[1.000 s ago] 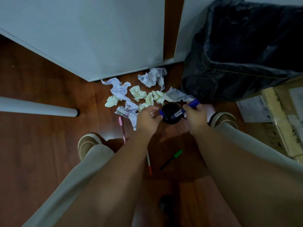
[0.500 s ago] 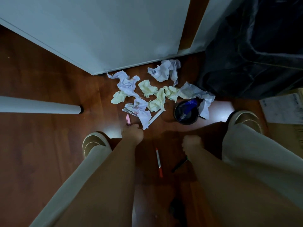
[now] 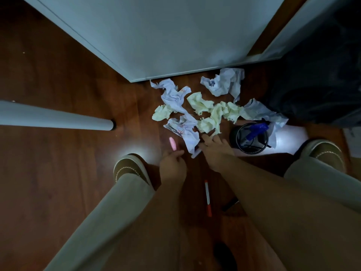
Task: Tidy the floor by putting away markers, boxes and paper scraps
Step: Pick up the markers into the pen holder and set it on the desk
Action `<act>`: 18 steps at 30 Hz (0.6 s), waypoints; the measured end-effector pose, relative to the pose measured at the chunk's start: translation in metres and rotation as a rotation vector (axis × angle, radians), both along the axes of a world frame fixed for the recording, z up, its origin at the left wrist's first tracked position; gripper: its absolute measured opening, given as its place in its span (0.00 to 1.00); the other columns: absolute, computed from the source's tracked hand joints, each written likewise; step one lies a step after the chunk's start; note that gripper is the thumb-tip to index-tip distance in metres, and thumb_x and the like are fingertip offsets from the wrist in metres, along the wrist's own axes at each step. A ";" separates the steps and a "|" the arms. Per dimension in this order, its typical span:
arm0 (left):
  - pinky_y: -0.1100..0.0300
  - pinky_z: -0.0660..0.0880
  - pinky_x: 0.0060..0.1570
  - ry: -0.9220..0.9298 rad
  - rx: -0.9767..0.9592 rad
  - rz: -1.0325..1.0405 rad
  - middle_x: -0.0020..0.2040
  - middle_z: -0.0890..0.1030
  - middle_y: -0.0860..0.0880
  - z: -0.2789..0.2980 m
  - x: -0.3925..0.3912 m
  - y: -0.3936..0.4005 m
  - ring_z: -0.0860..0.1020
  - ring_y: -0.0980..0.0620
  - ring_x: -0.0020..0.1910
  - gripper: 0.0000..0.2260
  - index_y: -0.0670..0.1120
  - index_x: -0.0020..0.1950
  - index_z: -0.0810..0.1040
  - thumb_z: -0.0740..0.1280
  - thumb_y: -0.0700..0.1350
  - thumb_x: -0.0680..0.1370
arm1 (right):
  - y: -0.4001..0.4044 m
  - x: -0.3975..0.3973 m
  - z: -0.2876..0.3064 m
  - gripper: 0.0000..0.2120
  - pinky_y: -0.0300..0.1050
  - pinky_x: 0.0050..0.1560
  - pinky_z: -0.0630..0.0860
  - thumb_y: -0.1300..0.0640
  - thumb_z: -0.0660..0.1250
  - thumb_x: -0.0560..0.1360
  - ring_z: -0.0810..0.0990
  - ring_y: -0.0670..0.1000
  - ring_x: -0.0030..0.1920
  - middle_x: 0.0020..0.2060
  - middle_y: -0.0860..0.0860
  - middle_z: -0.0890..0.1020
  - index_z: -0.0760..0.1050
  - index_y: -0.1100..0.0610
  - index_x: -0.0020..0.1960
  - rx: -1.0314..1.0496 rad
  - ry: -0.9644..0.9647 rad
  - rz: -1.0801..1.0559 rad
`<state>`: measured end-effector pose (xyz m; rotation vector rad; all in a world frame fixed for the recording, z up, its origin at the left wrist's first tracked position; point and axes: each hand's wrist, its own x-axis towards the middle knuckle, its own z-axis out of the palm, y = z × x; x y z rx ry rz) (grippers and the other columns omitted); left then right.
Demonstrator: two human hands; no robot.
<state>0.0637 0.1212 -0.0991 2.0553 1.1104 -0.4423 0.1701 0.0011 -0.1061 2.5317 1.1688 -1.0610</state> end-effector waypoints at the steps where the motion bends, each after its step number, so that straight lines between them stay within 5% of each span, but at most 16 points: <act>1: 0.66 0.78 0.49 -0.067 0.016 0.027 0.50 0.80 0.44 0.008 -0.006 0.000 0.82 0.57 0.39 0.10 0.44 0.54 0.83 0.64 0.36 0.77 | 0.000 -0.003 -0.005 0.23 0.55 0.53 0.74 0.56 0.73 0.68 0.74 0.61 0.59 0.63 0.55 0.73 0.75 0.53 0.62 0.036 -0.041 0.019; 3: 0.79 0.70 0.37 -0.182 0.038 0.039 0.44 0.76 0.49 0.019 -0.012 0.001 0.78 0.66 0.31 0.09 0.40 0.50 0.81 0.64 0.30 0.76 | -0.002 -0.003 -0.005 0.23 0.52 0.39 0.77 0.55 0.80 0.56 0.80 0.60 0.42 0.45 0.56 0.80 0.80 0.55 0.49 0.050 -0.087 0.151; 6: 0.80 0.68 0.35 -0.258 -0.026 0.066 0.39 0.78 0.50 0.030 -0.012 0.001 0.78 0.71 0.32 0.15 0.41 0.59 0.74 0.64 0.29 0.75 | -0.013 -0.005 -0.009 0.16 0.54 0.52 0.73 0.59 0.68 0.72 0.77 0.62 0.53 0.54 0.58 0.78 0.75 0.58 0.59 -0.048 -0.014 0.286; 10: 0.72 0.74 0.30 -0.275 -0.253 0.112 0.39 0.76 0.43 0.037 -0.016 0.007 0.81 0.56 0.31 0.40 0.53 0.77 0.55 0.67 0.27 0.72 | -0.038 -0.011 0.005 0.16 0.53 0.50 0.76 0.60 0.64 0.74 0.76 0.60 0.55 0.58 0.57 0.74 0.71 0.58 0.62 -0.024 0.078 0.090; 14: 0.73 0.72 0.34 -0.249 -0.209 0.039 0.44 0.80 0.45 0.054 0.000 0.005 0.80 0.57 0.37 0.28 0.54 0.69 0.67 0.70 0.35 0.74 | -0.035 -0.007 0.037 0.12 0.49 0.49 0.75 0.55 0.62 0.74 0.77 0.58 0.52 0.55 0.54 0.74 0.72 0.56 0.57 0.161 0.226 -0.260; 18: 0.56 0.78 0.44 -0.348 -0.108 0.027 0.42 0.80 0.55 0.073 0.030 -0.013 0.82 0.53 0.42 0.13 0.57 0.60 0.72 0.69 0.47 0.77 | -0.038 -0.005 0.079 0.04 0.47 0.43 0.75 0.59 0.63 0.75 0.77 0.54 0.44 0.49 0.54 0.74 0.73 0.58 0.50 0.529 0.189 -0.664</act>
